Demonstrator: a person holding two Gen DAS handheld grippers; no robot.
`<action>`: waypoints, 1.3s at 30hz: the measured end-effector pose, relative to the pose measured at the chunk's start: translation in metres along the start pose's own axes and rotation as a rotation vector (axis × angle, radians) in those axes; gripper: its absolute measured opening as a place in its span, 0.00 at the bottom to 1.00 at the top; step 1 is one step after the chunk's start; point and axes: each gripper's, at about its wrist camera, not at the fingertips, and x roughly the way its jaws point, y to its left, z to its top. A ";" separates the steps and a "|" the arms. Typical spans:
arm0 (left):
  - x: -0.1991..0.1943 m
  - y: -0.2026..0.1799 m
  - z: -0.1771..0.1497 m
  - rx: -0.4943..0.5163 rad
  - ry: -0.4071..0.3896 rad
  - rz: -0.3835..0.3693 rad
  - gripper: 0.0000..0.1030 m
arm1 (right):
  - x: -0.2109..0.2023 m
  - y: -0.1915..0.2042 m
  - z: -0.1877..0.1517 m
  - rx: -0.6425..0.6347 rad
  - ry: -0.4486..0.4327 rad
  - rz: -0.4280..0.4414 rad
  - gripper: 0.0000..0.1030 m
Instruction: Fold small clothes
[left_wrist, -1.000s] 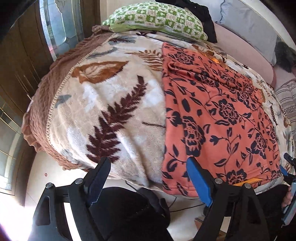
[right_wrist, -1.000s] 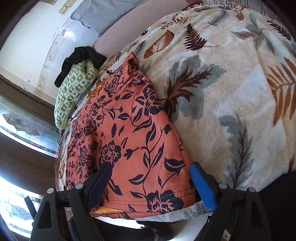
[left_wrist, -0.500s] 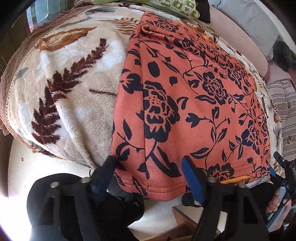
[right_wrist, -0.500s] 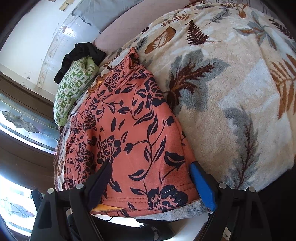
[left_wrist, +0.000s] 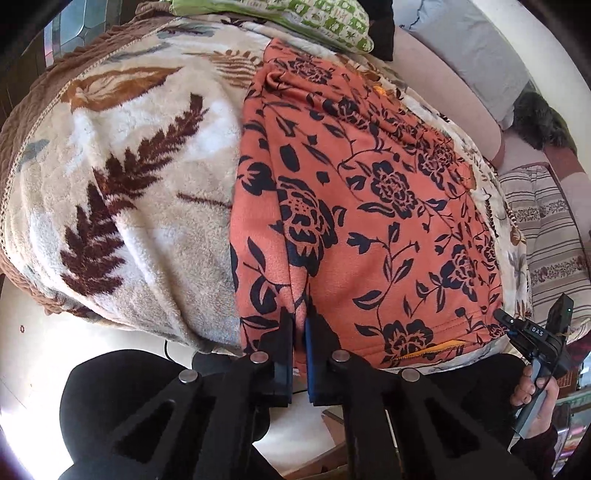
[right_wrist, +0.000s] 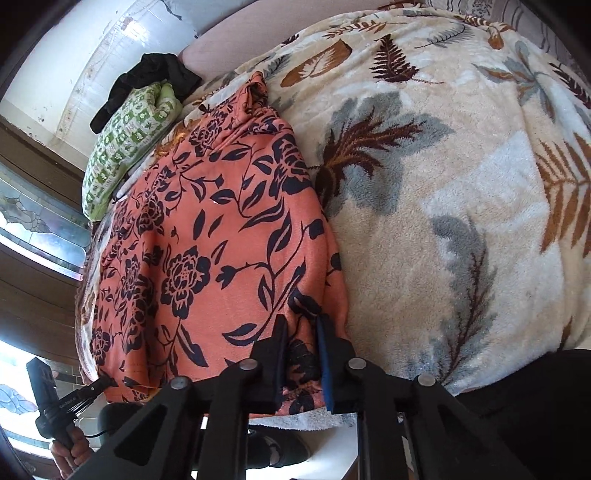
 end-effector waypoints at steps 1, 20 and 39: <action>-0.008 0.000 0.003 0.008 -0.014 -0.006 0.05 | -0.002 -0.001 0.001 0.009 0.001 0.014 0.13; -0.004 0.032 0.013 -0.074 0.005 0.123 0.69 | 0.011 0.005 0.004 -0.038 0.026 -0.129 0.26; -0.056 0.010 0.072 -0.067 -0.071 -0.169 0.07 | -0.060 0.033 0.058 0.023 -0.044 0.334 0.09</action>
